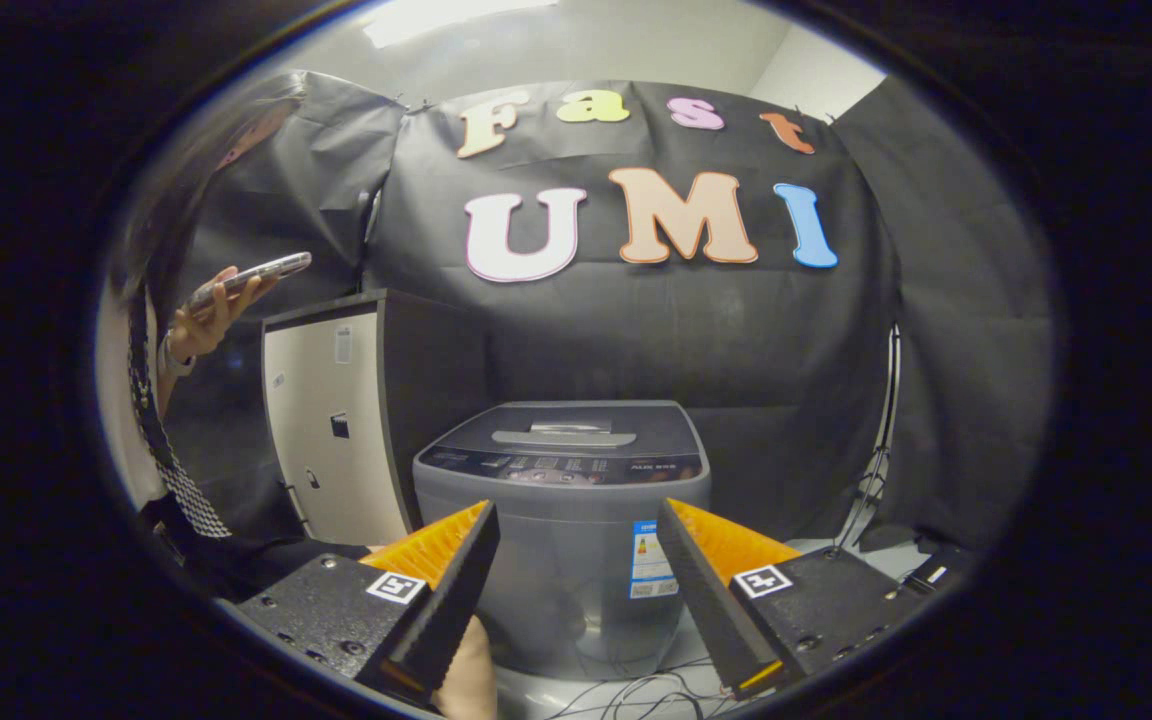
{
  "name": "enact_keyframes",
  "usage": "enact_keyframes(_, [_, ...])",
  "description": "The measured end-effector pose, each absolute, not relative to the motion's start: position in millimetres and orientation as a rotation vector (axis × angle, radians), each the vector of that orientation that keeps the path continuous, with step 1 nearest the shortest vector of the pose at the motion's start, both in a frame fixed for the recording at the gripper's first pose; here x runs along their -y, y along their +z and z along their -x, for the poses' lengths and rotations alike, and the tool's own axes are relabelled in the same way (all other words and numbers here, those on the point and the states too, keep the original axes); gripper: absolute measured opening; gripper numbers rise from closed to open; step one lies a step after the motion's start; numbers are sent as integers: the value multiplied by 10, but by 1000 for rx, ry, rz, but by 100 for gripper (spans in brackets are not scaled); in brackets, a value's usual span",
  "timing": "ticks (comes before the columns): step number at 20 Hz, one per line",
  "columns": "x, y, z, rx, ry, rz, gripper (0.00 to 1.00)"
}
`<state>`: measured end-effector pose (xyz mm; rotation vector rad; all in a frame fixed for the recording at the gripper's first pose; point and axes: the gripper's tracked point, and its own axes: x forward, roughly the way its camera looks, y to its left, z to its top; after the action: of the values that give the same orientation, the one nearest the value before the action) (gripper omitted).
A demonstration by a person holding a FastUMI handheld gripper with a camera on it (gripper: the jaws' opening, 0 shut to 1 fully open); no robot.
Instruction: Put the clothes into the washing machine and then close the washing machine lid.
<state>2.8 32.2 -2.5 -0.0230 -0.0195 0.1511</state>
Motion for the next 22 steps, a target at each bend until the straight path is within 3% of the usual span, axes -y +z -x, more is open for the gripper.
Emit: enact_keyframes(22, [-345,25,-43,16,151,22,96])
